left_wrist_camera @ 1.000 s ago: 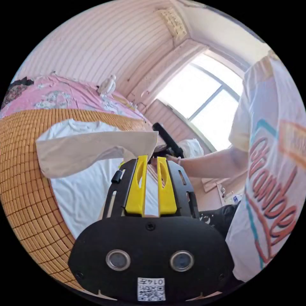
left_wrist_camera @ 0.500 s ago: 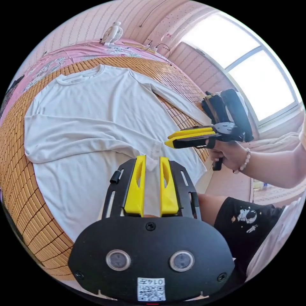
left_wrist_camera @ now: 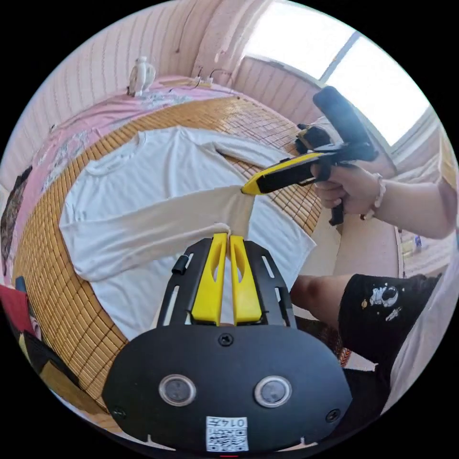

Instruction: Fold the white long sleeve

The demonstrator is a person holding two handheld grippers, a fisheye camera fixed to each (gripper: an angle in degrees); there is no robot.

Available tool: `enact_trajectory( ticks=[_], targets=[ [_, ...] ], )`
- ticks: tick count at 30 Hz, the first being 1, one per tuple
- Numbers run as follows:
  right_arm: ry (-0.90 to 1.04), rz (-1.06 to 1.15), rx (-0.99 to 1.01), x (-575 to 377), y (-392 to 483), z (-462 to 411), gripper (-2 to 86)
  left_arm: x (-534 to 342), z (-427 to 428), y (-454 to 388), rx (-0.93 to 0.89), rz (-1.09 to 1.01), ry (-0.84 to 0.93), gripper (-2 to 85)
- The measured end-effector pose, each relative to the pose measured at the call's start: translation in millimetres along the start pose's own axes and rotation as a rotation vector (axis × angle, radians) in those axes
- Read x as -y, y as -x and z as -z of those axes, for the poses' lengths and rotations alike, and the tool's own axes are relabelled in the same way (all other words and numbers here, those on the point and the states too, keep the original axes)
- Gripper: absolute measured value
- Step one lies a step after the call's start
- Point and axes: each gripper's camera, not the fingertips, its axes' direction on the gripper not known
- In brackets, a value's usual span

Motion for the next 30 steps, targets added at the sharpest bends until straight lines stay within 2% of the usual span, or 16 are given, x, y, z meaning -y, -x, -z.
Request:
enact_trajectory(
  ticks=[3, 5, 8, 10, 13, 15, 17, 22, 27, 30],
  targets=[
    [-0.044, -0.012, -0.002, -10, 3, 39, 0.8, 3, 39, -16, -0.022, -0.148, -0.153, -0.2],
    [-0.019, -0.053, -0.019, -25, 0, 51, 1.2, 8, 45, -21, -0.142, -0.164, -0.194, 2.1],
    [0.121, -0.163, -0.154, -64, -18, 41, 2.7, 6, 20, -20, -0.313, -0.114, -0.155, 5.1],
    [0.256, -0.282, -0.219, -91, -41, 22, 5.7, 3, 4, -17, -0.319, -0.077, -0.086, 5.6],
    [0.304, -0.323, -0.211, -89, -52, 12, 6.6, -8, 1, 2, -0.253, -0.007, -0.065, 5.7],
    [0.275, -0.248, -0.232, -68, -48, 10, 6.5, -15, 5, 23, -0.186, 0.042, -0.076, 5.6],
    [0.228, -0.129, -0.259, -37, -39, 3, 6.6, -22, 13, 59, -0.043, 0.115, -0.091, 5.4],
    [0.079, 0.234, -0.221, 86, 1, -48, 6.7, -18, 17, 124, 0.192, 0.203, -0.111, 5.4],
    [0.04, 0.465, -0.236, 187, 49, -122, 7.8, 4, -2, 159, 0.28, 0.204, -0.112, 6.2],
    [0.052, 0.467, -0.295, 230, 58, -166, 8.2, 16, -21, 176, 0.305, 0.222, -0.078, 6.4]
  ],
)
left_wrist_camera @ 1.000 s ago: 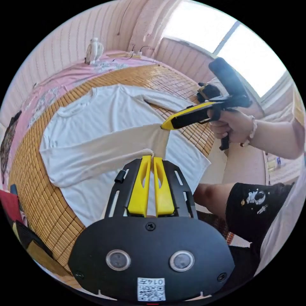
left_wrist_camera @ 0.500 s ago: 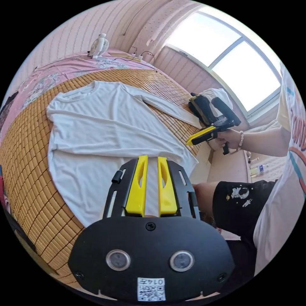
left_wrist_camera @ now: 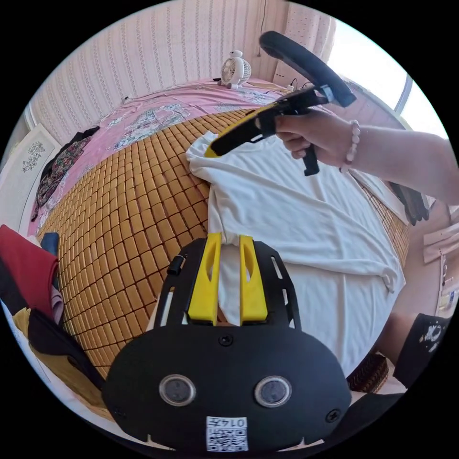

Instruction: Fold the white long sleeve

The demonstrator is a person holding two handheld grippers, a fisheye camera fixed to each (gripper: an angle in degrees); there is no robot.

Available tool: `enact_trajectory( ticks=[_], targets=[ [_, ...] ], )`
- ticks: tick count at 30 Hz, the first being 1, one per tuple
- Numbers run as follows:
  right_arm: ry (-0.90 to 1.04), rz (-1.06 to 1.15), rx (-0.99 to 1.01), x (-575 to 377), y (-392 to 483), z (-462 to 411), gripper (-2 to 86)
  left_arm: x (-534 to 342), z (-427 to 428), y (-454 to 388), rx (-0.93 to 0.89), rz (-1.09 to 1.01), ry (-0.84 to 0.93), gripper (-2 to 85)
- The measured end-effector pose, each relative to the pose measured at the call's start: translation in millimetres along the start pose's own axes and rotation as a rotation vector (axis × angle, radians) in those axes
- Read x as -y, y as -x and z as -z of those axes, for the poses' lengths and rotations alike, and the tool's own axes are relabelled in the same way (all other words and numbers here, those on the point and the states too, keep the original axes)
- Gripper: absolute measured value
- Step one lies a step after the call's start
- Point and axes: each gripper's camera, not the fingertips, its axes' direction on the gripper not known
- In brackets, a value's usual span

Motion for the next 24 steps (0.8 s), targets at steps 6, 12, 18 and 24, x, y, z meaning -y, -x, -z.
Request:
enact_trajectory(
  ticks=[6, 12, 18, 24],
  targets=[
    [0.082, 0.0, -0.006, 26, -15, -29, 0.7, 7, -22, 16, -0.02, 0.024, 0.055, 0.2],
    [0.018, 0.126, 0.037, 47, -15, -17, 5.2, -10, -1, 69, -0.189, 0.321, -0.142, -0.4],
    [0.081, 0.085, 0.032, 43, -29, -21, 9.4, -31, -28, 119, -0.288, 0.655, -0.113, 4.6],
    [0.06, 0.001, 0.019, -106, -25, 52, 7.8, -29, 5, 55, -0.246, 0.393, -0.075, 5.0]
  ],
)
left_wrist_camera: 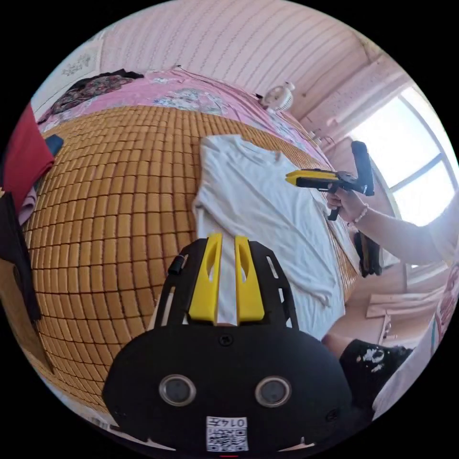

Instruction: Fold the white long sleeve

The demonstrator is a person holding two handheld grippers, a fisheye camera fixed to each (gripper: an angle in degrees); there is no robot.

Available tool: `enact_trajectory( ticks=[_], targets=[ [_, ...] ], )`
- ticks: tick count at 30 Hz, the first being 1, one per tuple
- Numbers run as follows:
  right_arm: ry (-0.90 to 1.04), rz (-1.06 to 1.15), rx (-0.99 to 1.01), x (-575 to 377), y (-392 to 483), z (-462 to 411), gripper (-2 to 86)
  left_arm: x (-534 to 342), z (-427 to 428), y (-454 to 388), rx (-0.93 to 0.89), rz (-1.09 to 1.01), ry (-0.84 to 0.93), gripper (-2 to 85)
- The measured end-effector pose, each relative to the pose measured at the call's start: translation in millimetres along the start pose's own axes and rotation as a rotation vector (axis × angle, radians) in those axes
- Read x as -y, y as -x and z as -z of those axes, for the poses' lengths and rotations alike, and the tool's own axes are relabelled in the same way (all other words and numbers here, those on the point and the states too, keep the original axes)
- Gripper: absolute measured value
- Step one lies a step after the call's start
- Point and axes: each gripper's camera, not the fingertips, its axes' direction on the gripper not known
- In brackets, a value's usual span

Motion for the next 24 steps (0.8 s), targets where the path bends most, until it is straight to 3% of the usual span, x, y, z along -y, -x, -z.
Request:
enact_trajectory(
  ticks=[4, 7, 11, 16, 24],
  targets=[
    [0.228, -0.2, -0.058, -131, 35, 16, 7.3, -30, -38, -88, -0.22, -0.207, 0.214, 5.6],
    [0.263, -0.292, -0.131, -192, 69, 32, 5.8, -50, -69, -157, -0.336, -0.397, 0.345, 6.2],
    [0.266, -0.359, -0.233, -230, 92, 30, 4.7, -61, -102, -209, -0.314, -0.486, 0.384, 6.3],
    [0.189, -0.46, -0.211, -251, 89, 25, 3.8, -72, -138, -235, -0.265, -0.533, 0.527, 5.2],
    [0.073, -0.598, -0.108, -289, 74, 32, -0.4, -81, -136, -252, -0.174, -0.542, 0.552, 5.1]
  ],
)
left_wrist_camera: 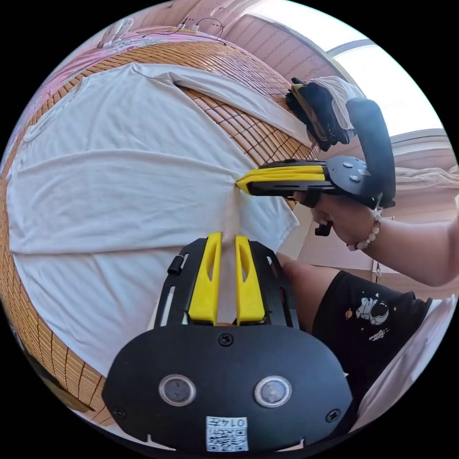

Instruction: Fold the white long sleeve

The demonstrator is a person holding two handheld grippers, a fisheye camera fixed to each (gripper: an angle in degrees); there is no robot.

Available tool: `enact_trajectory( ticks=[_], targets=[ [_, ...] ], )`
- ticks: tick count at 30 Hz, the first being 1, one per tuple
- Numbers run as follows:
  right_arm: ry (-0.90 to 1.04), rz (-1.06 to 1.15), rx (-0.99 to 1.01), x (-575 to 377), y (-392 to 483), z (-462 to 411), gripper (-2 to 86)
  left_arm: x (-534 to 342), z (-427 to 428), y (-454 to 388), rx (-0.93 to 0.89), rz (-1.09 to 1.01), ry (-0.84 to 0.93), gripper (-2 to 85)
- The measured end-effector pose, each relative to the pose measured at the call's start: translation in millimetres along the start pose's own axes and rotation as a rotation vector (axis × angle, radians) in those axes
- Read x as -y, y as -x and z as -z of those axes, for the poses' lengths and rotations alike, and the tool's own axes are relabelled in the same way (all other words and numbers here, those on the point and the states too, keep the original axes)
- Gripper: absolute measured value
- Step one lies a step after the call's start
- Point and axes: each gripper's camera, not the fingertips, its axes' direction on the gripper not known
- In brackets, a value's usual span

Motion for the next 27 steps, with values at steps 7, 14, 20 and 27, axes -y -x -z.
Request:
enact_trajectory(
  ticks=[7, 14, 20, 27],
  targets=[
    [-0.115, -0.139, 0.103, -40, -41, 11, -0.5, -2, -9, -12, 0.023, -0.077, 0.061, 6.0],
    [-0.348, -0.515, -0.103, -100, -140, 61, 9.1, 65, 41, -46, 0.01, -0.315, -0.141, 6.7],
    [-0.477, -0.804, -0.266, -136, -207, 73, 12.1, 180, 19, -64, 0.133, -0.497, -0.258, 7.9],
    [-0.409, -0.88, -0.271, -150, -230, 51, 5.7, 265, -23, -90, 0.141, -0.495, -0.2, 8.3]
  ],
)
